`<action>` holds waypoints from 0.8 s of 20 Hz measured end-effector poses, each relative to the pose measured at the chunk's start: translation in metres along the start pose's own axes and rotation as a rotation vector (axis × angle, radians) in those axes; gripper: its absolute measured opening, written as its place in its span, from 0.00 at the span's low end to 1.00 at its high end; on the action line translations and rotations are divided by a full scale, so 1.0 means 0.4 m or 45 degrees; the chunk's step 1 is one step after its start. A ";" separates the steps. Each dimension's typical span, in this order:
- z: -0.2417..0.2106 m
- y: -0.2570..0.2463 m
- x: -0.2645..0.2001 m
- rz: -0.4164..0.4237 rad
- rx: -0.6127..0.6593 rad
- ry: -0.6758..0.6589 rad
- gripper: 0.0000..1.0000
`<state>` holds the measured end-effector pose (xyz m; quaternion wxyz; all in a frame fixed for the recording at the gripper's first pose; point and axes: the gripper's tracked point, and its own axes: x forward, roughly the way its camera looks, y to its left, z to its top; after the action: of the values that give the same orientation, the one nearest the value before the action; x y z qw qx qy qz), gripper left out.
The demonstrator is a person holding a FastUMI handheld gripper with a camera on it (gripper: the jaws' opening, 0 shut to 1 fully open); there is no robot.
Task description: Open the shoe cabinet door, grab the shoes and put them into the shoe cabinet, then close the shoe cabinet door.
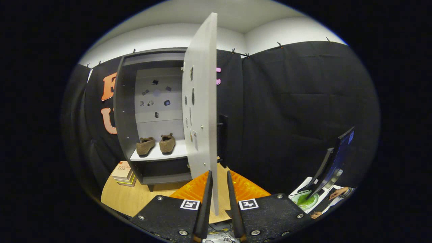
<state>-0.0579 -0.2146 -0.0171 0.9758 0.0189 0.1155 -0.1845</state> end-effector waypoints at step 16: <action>0.053 0.017 0.201 0.260 0.039 -0.012 0.44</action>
<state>0.0218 -0.2387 -0.0150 0.9897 0.0444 0.1056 -0.0860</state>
